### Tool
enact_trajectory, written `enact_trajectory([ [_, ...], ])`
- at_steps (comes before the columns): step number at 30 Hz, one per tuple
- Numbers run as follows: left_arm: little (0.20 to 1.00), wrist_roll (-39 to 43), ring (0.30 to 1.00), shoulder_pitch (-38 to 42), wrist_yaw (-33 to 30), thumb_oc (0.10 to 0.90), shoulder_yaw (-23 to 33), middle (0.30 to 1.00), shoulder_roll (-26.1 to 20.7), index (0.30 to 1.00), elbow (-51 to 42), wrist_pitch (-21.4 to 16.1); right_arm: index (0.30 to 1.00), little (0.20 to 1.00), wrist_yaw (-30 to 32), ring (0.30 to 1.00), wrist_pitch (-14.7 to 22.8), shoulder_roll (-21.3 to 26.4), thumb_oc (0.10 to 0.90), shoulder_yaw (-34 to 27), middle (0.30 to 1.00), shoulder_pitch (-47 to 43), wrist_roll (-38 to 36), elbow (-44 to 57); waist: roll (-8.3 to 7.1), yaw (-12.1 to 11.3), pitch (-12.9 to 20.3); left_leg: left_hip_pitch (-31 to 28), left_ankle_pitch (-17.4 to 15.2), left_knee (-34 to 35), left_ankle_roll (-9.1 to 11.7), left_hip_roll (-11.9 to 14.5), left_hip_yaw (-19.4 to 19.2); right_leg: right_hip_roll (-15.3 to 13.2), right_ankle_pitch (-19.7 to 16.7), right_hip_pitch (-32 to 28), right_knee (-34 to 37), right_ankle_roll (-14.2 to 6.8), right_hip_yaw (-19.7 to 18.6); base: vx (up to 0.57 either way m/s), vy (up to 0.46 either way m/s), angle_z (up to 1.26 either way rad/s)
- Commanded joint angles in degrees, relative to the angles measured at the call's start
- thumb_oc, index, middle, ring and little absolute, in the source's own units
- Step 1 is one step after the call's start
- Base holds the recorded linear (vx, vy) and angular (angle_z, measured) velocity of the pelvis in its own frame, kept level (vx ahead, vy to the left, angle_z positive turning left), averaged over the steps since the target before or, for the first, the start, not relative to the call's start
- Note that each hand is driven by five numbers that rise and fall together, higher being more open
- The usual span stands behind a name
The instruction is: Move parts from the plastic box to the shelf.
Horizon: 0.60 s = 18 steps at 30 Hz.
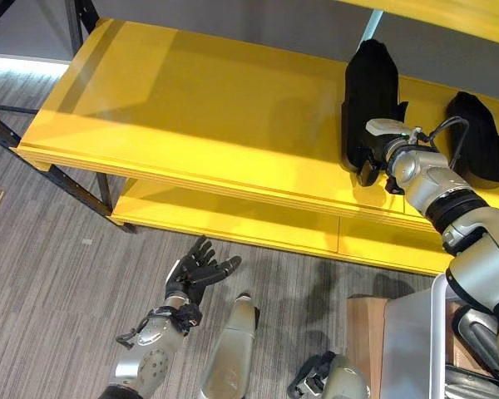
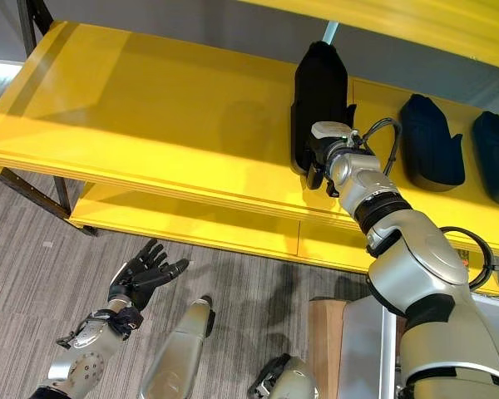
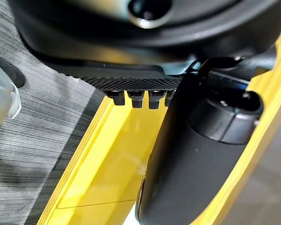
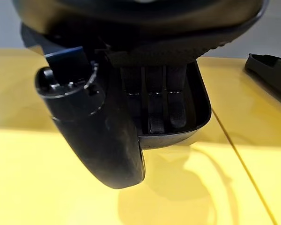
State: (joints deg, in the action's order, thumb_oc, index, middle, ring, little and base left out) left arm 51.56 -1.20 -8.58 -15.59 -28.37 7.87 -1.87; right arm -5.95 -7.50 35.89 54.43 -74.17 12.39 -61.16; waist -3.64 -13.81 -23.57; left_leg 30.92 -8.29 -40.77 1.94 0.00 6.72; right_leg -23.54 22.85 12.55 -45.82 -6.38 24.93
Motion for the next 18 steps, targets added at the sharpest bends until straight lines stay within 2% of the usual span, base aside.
enact_trajectory([
  [1, 1.000, 1.46, 1.000, 1.71, 0.72, 0.900, 1.36, 1.000, -1.67, 1.000, -4.58, -4.56, 0.300, 0.300, 2.79, 0.300, 0.37, 1.56, 0.400, 1.27, 0.300, -11.47, 2.68, -2.56, 0.15, -1.24, 2.75, -3.91, -9.96, -1.81, 1.75, 5.77, 3.95, -1.03, -5.08, 1.54, 1.20, -0.11, -0.61, 0.00, 0.000, 0.00],
  [8, 1.000, 1.56, 1.000, 1.79, 0.83, 0.900, 1.09, 1.000, -2.31, 1.000, -4.82, -4.51, 0.300, 0.300, 3.22, 0.300, 0.03, -0.20, 0.400, 0.46, 0.300, -12.94, 2.05, -5.33, 0.46, -2.36, 2.29, -3.18, -9.61, -1.82, 1.55, 5.18, 4.62, -1.20, -5.28, 1.59, 0.78, -0.26, 0.01, 0.00, -0.009, 0.04],
  [18, 1.000, 1.63, 1.000, 1.88, 0.94, 0.900, 1.11, 1.000, -2.72, 1.000, -4.80, -4.39, 0.300, 0.300, 4.01, 0.300, -0.03, 0.85, 0.400, -0.70, 0.300, -13.75, 0.16, -8.46, 0.73, -3.10, 2.40, -2.39, -9.76, -2.64, 1.24, 4.61, 4.96, -1.47, -5.15, 1.87, -0.13, -0.30, 0.35, 0.00, 0.002, 0.07],
])
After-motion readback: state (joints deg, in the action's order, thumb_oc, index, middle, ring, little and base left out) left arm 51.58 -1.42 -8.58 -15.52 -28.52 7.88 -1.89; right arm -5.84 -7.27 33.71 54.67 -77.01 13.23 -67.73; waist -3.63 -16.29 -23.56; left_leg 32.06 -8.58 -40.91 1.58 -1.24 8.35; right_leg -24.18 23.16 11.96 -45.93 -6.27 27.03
